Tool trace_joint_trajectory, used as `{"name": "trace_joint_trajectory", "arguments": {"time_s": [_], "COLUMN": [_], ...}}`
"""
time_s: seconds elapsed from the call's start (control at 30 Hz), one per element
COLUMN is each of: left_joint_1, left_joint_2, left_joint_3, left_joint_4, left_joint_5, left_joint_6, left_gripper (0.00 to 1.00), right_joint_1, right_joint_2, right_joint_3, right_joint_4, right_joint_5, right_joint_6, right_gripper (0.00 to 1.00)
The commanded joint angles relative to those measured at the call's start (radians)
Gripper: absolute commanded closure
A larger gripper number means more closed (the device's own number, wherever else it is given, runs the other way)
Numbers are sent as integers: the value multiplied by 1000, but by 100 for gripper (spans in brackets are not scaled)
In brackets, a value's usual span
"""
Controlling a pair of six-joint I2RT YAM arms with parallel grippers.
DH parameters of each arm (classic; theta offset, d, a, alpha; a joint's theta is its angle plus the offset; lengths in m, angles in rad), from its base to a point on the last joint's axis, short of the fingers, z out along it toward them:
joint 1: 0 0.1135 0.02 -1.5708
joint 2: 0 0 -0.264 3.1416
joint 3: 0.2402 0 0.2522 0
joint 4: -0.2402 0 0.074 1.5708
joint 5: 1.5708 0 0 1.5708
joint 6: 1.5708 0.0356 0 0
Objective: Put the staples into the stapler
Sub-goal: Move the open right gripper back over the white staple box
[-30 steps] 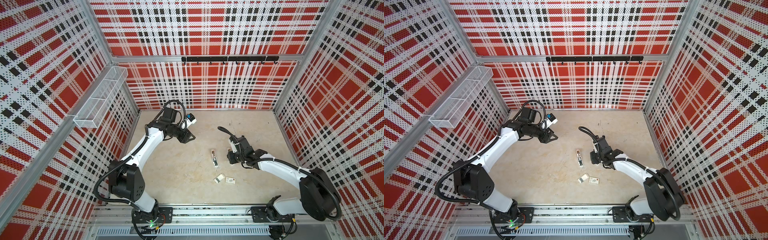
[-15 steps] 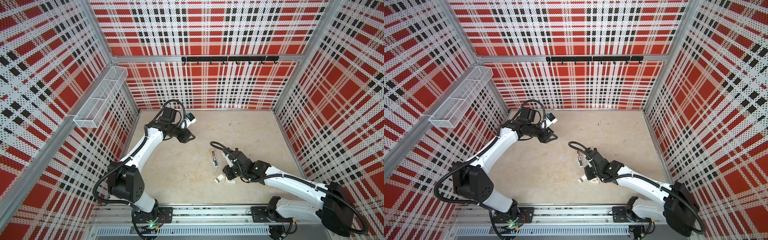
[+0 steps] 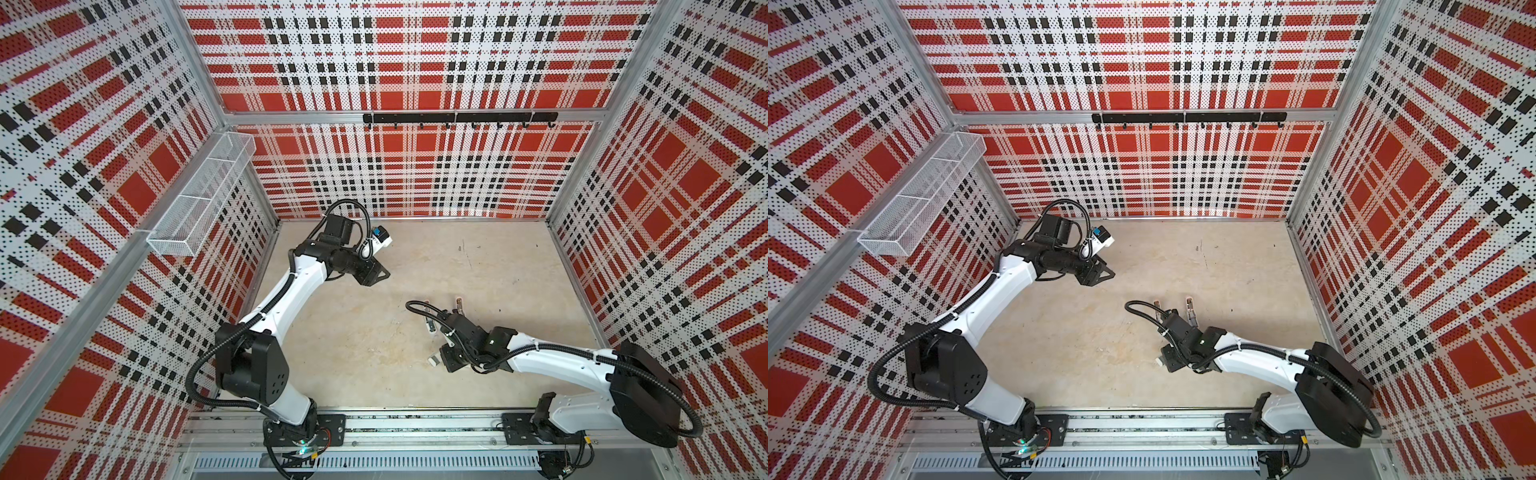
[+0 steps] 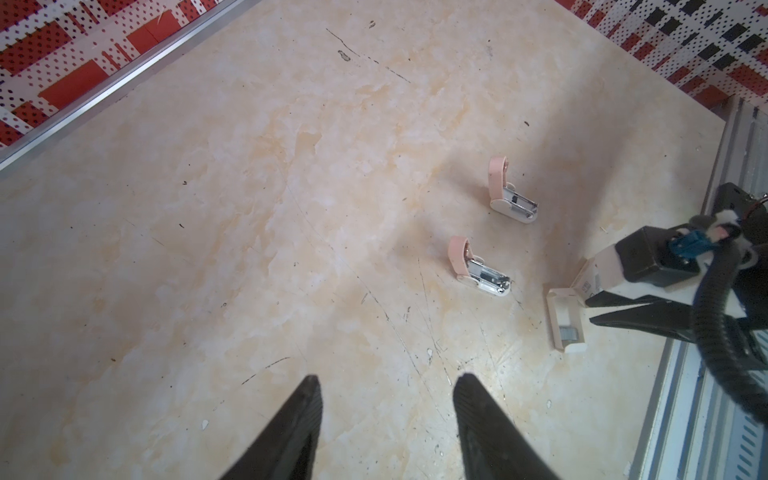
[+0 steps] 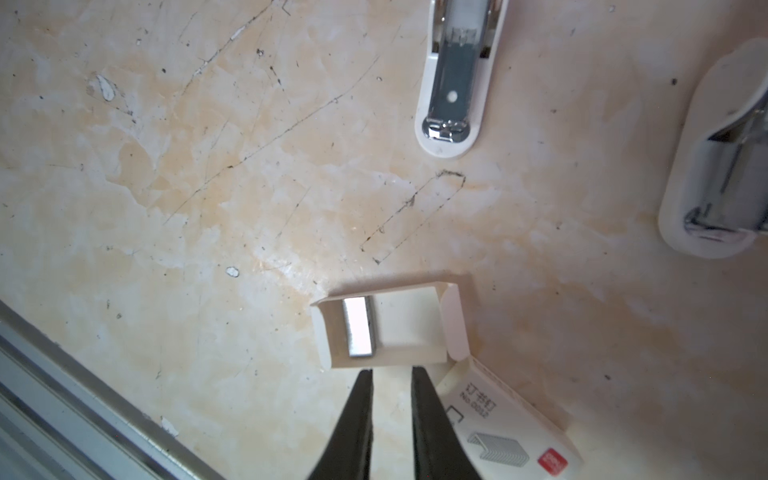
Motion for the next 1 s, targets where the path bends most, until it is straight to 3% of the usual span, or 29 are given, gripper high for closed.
{"name": "trace_joint_trajectory", "arguments": {"time_s": [0.0, 0.97], "left_joint_1": [6, 5], "left_joint_2": [-9, -14], "left_joint_3": [-6, -14], "left_joint_4": [13, 16], "left_joint_5": [0, 13], "left_joint_6": [-3, -2], "left_gripper": [44, 44], "right_joint_1": [15, 42], "right_joint_2": [32, 184], "right_joint_3": [35, 121], "right_joint_4": [39, 4], "right_joint_5": [16, 43], "right_joint_6": [10, -8], "right_gripper": [80, 77]}}
